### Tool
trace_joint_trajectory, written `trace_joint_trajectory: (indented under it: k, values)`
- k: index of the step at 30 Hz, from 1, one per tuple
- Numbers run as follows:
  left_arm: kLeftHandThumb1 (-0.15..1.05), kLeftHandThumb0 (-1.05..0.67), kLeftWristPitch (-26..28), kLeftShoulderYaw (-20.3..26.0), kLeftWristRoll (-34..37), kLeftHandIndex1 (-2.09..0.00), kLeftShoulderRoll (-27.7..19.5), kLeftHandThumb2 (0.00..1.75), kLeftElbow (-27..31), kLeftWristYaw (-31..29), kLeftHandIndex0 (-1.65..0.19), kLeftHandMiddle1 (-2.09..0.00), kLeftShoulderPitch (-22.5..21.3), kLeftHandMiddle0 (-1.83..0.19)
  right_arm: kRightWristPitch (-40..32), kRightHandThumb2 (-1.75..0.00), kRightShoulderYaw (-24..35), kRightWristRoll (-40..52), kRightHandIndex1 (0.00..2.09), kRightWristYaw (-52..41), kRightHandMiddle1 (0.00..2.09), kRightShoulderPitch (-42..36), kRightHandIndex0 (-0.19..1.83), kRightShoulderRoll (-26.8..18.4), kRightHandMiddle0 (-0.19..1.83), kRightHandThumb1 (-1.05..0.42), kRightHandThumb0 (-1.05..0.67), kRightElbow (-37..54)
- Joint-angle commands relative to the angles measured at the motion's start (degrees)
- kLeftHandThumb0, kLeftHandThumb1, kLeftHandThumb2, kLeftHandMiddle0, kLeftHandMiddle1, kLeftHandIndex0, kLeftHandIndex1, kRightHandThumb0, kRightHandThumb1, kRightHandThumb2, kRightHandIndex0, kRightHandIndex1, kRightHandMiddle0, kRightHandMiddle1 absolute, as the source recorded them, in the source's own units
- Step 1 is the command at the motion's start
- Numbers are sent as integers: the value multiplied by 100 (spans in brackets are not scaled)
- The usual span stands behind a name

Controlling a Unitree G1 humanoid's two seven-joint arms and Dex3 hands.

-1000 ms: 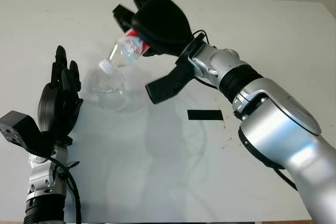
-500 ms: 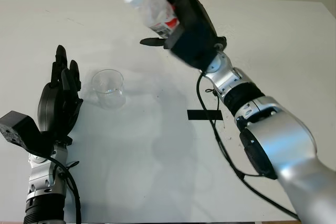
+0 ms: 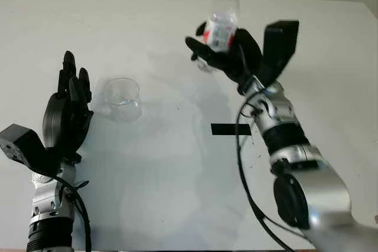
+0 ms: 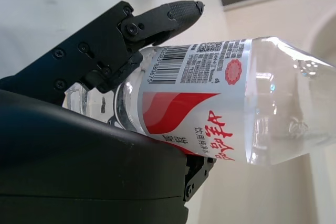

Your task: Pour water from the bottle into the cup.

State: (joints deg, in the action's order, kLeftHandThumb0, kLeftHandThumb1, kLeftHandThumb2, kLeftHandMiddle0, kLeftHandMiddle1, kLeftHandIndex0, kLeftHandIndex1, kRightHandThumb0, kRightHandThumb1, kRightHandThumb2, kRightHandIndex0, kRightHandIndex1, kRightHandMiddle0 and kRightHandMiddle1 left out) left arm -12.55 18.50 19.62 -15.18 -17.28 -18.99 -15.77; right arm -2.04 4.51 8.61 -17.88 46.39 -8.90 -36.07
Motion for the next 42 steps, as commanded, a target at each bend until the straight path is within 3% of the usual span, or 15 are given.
trace_joint_trajectory:
  k: [1,3,5,9,14,17,22,24,26,31,42]
  values:
    - [105,-84,17,1,-9,0,4,70,-28,-6,19,0,80,19,315,-39,-154,-193,209,-124,209,-439,150,-183,75,-105,-13,622]
    - [105,-83,26,7,20,0,9,71,-11,-30,19,0,94,19,565,-34,-277,-418,209,-186,209,-863,122,-329,72,-105,-15,1075]
    - [105,-83,28,14,57,0,13,72,-10,-77,19,0,106,19,725,-31,-357,-621,209,-186,209,-1234,109,-456,71,-105,-16,1474]
    - [105,-82,28,21,60,0,12,73,25,-96,19,0,145,19,464,-33,-322,-566,209,-281,209,-1798,103,-573,68,-105,-17,2108]
    - [105,-82,3,40,82,0,-6,72,70,-152,19,0,197,19,415,-30,-343,-736,209,-214,209,-2416,79,-742,39,-105,-20,2877]
    - [105,-82,27,52,99,0,-11,72,102,-176,19,0,233,19,595,-31,-353,-801,209,-115,209,-2702,74,-700,33,-105,-21,3088]
    - [105,-82,90,67,158,0,-5,73,141,-207,19,0,246,19,409,-35,-357,-408,209,-131,209,-2960,80,-384,29,-105,-22,3079]
    - [105,-81,102,73,176,0,-16,74,126,-236,19,0,239,19,34,-37,-331,-108,209,-192,209,-2998,73,-243,3,-105,-22,3038]
    - [105,-81,130,80,189,0,-38,74,123,-260,19,0,237,19,-489,-37,-260,182,209,-149,209,-2961,73,-93,-6,-105,-23,2990]
    - [105,-83,84,112,146,0,-107,72,129,-276,19,0,270,19,-1096,-36,-166,427,209,68,209,-2833,100,116,0,-105,-26,2763]
    - [105,-81,142,117,178,0,-120,74,207,-313,19,0,313,19,-864,-34,-96,423,209,59,209,-2776,127,261,23,-105,-28,2142]
